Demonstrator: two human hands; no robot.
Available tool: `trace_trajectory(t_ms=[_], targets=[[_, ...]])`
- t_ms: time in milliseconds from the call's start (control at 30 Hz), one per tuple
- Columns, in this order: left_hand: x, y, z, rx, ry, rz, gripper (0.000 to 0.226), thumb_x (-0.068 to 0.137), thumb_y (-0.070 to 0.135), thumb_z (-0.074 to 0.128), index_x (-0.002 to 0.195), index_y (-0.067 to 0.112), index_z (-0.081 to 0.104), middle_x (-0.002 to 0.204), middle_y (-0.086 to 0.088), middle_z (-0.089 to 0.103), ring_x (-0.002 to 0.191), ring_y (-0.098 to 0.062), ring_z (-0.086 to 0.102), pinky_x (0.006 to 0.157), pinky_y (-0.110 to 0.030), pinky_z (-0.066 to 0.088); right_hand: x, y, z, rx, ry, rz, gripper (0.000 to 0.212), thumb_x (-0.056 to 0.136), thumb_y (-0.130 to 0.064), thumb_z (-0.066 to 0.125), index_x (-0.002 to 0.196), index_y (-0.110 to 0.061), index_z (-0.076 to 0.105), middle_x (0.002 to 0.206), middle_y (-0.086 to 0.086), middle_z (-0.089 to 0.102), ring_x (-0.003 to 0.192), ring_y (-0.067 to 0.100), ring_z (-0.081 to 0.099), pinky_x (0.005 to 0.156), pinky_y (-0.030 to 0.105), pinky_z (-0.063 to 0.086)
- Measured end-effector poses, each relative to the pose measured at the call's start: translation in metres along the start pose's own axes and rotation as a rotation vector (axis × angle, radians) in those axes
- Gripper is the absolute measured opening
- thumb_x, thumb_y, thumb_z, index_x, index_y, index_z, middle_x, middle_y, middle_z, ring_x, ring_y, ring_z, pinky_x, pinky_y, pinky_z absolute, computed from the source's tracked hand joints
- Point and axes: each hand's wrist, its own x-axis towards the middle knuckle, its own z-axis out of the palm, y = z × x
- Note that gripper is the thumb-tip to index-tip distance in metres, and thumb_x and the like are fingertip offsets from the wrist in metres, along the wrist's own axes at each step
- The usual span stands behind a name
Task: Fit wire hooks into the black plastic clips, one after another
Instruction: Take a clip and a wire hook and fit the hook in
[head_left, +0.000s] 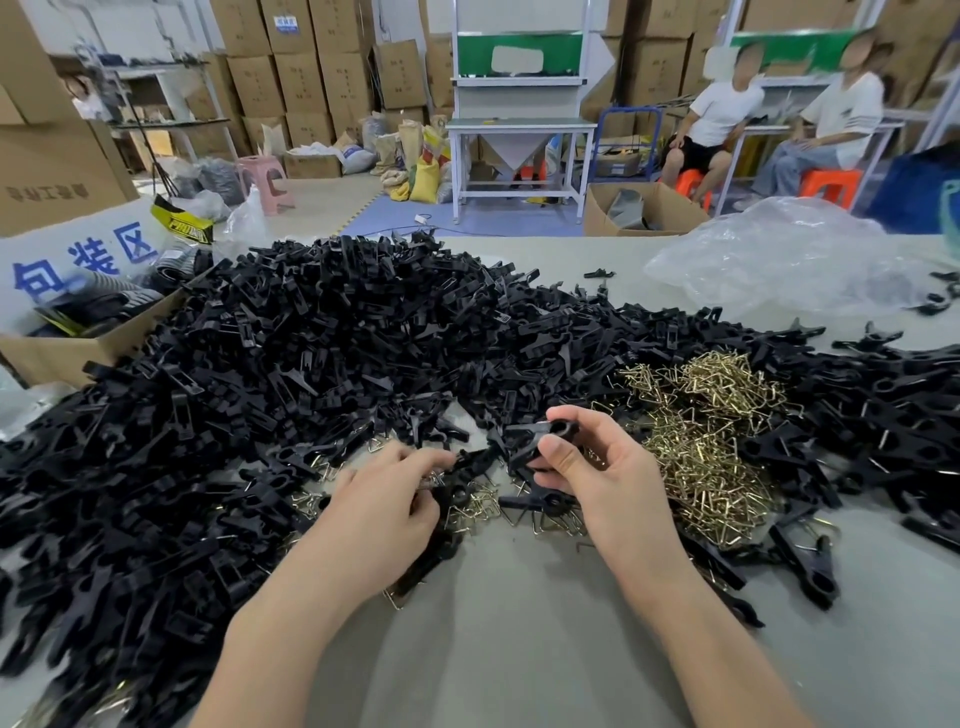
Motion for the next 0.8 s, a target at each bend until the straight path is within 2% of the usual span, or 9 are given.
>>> trace_trajectory(t_ms=[100, 167, 233, 300, 400, 500, 600, 700, 800], targets=[[0.002, -0.001, 0.001, -0.095, 0.009, 0.007, 0.040, 0.102, 0.025, 0.045, 0.131, 0.052, 0.048, 0.112, 0.027, 0.047, 0.099, -0.002, 0.048, 0.091, -0.021, 0.036, 0.000, 0.000, 0.000, -0.005, 0.002, 0.003, 0.019, 0.093, -0.011, 0.069, 0.105, -0.026, 0.071, 0.085, -0.011, 0.073, 0.083, 0.014, 0.074, 0.074, 0.021, 0.059], [0.004, -0.001, 0.003, -0.148, 0.034, 0.013, 0.038, 0.103, 0.024, 0.048, 0.131, 0.049, 0.050, 0.106, 0.025, 0.049, 0.089, 0.006, 0.050, 0.073, -0.011, 0.041, 0.000, 0.001, 0.001, -0.016, 0.000, 0.002, 0.020, 0.093, -0.011, 0.070, 0.102, -0.029, 0.072, 0.085, -0.010, 0.073, 0.084, 0.016, 0.074, 0.074, 0.022, 0.059], [0.005, 0.001, 0.006, -0.167, 0.065, 0.028, 0.036, 0.103, 0.023, 0.048, 0.133, 0.043, 0.051, 0.103, 0.023, 0.050, 0.087, 0.014, 0.048, 0.070, -0.006, 0.039, -0.001, 0.002, 0.001, -0.019, 0.000, -0.004, 0.020, 0.093, -0.012, 0.070, 0.102, -0.029, 0.072, 0.085, -0.008, 0.072, 0.084, 0.016, 0.074, 0.074, 0.021, 0.059], [0.007, 0.003, 0.007, -0.185, 0.105, 0.030, 0.034, 0.105, 0.022, 0.046, 0.134, 0.037, 0.054, 0.103, 0.022, 0.050, 0.085, 0.013, 0.050, 0.071, -0.005, 0.039, -0.001, 0.002, 0.001, -0.017, -0.001, -0.005, 0.019, 0.093, -0.012, 0.070, 0.103, -0.028, 0.072, 0.085, -0.008, 0.072, 0.084, 0.017, 0.074, 0.073, 0.021, 0.059], [0.011, 0.005, 0.008, -0.204, 0.186, 0.009, 0.031, 0.106, 0.021, 0.044, 0.131, 0.028, 0.060, 0.107, 0.018, 0.055, 0.093, 0.005, 0.055, 0.079, -0.006, 0.039, -0.001, 0.003, 0.000, -0.030, 0.000, -0.006, 0.020, 0.093, -0.013, 0.070, 0.101, -0.031, 0.072, 0.087, -0.006, 0.073, 0.084, 0.017, 0.075, 0.073, 0.021, 0.059], [0.012, 0.008, 0.008, -0.238, 0.243, -0.011, 0.035, 0.104, 0.007, 0.044, 0.126, 0.023, 0.066, 0.120, 0.012, 0.065, 0.107, 0.001, 0.057, 0.089, -0.001, 0.034, 0.000, 0.003, 0.000, -0.031, 0.001, -0.010, 0.021, 0.093, -0.014, 0.070, 0.099, -0.034, 0.072, 0.088, -0.006, 0.073, 0.084, 0.017, 0.075, 0.074, 0.023, 0.060], [0.011, 0.009, 0.009, -0.193, 0.248, 0.005, 0.041, 0.103, 0.005, 0.040, 0.128, 0.028, 0.063, 0.120, 0.016, 0.060, 0.112, 0.002, 0.051, 0.088, -0.001, 0.031, 0.000, 0.003, 0.000, -0.033, 0.000, -0.018, 0.021, 0.093, -0.015, 0.070, 0.099, -0.035, 0.072, 0.089, -0.006, 0.073, 0.084, 0.016, 0.075, 0.074, 0.023, 0.060], [0.009, 0.004, 0.011, -0.125, 0.188, 0.034, 0.047, 0.098, 0.004, 0.040, 0.129, 0.035, 0.057, 0.110, 0.023, 0.049, 0.111, 0.000, 0.043, 0.087, -0.011, 0.029, 0.000, 0.002, 0.001, -0.032, 0.000, -0.022, 0.024, 0.092, -0.016, 0.070, 0.098, -0.040, 0.072, 0.091, -0.007, 0.073, 0.085, 0.016, 0.075, 0.075, 0.024, 0.060], [0.006, 0.005, 0.013, -0.082, 0.105, 0.095, 0.040, 0.097, 0.014, 0.042, 0.123, 0.039, 0.058, 0.108, 0.027, 0.045, 0.111, -0.001, 0.042, 0.096, -0.020, 0.032, 0.000, 0.000, 0.000, -0.026, -0.001, -0.027, 0.025, 0.092, -0.016, 0.070, 0.098, -0.041, 0.071, 0.091, -0.006, 0.073, 0.085, 0.016, 0.075, 0.073, 0.022, 0.060]])
